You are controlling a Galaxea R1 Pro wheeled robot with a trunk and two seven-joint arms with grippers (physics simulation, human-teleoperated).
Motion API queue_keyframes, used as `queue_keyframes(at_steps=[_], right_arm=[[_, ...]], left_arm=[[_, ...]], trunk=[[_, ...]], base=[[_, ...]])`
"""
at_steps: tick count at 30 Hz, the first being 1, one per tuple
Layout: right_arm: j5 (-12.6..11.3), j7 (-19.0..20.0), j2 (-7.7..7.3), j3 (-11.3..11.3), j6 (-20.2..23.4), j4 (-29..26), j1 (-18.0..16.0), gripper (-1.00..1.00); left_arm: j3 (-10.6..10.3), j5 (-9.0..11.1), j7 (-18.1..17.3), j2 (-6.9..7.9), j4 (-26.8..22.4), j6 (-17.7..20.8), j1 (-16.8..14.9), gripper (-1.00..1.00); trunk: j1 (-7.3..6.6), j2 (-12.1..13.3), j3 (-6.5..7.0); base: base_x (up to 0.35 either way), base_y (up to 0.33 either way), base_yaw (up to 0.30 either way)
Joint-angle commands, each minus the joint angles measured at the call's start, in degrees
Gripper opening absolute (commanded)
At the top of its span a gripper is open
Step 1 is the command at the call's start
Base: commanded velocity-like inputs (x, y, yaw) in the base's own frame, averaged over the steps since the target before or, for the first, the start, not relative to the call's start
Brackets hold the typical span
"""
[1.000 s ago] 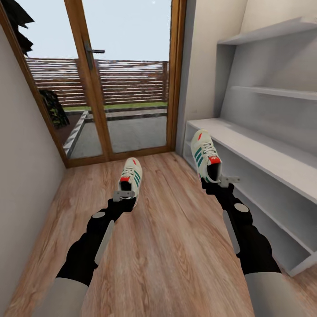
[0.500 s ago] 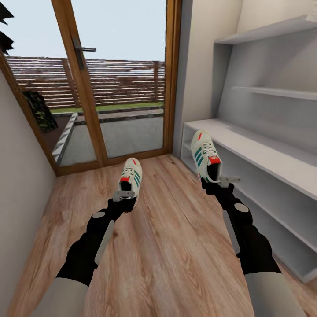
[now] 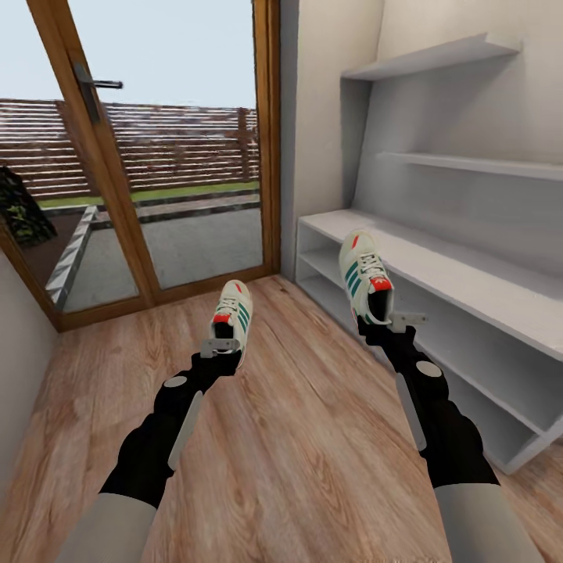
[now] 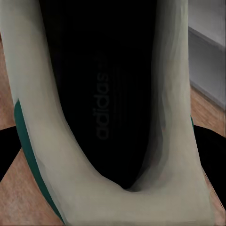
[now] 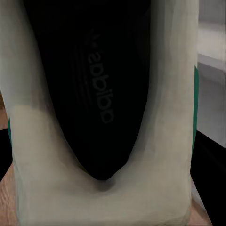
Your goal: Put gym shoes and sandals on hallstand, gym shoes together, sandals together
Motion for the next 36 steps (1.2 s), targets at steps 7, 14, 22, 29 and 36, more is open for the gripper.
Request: queue_keyframes(at_steps=[7,14,22,29,36], right_arm=[[0.0,0.0,0.03,0.0,0.3,-0.1,0.0,-1.00],[0.0,0.0,0.03,0.0,0.3,-0.1,0.0,-1.00],[0.0,0.0,0.03,0.0,0.3,-0.1,0.0,-1.00],[0.0,0.0,0.03,0.0,0.3,-0.1,0.0,-1.00],[0.0,0.0,0.03,0.0,0.3,-0.1,0.0,-1.00]], left_arm=[[0.0,0.3,0.0,0.00,-0.1,0.3,0.0,-1.00],[0.0,0.3,0.0,0.00,-0.1,0.3,0.0,-1.00],[0.0,0.3,0.0,0.00,-0.1,0.3,0.0,-1.00],[0.0,0.3,0.0,0.00,-0.1,0.3,0.0,-1.00],[0.0,0.3,0.0,0.00,-0.1,0.3,0.0,-1.00]], trunk=[[-0.01,0.0,-0.05],[-0.01,0.0,-0.05],[-0.01,0.0,-0.05],[-0.01,0.0,-0.05],[-0.01,0.0,-0.05]], base=[[0.025,0.023,-0.255],[0.215,0.216,-0.246],[0.230,0.285,-0.067],[0.218,0.276,-0.227],[0.052,0.057,-0.253]])
